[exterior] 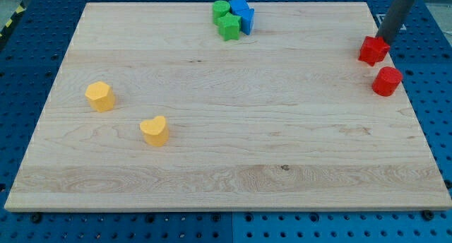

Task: Slide the red star closer to the red circle

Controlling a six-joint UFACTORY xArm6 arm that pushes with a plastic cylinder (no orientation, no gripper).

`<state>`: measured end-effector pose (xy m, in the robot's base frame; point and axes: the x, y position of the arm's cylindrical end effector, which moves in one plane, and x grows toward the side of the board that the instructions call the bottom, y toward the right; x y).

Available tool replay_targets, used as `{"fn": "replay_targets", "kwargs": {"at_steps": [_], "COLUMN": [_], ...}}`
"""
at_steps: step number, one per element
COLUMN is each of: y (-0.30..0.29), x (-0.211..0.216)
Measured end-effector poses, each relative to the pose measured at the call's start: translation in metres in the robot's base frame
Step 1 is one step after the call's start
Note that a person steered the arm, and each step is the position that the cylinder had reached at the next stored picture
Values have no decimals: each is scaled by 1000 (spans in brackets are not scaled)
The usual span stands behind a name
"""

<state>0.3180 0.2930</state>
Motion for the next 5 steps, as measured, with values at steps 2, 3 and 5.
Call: {"fn": "replay_targets", "kwargs": {"at_steps": [2, 3, 5], "y": [-1, -6, -42], "x": [21, -3, -12]}}
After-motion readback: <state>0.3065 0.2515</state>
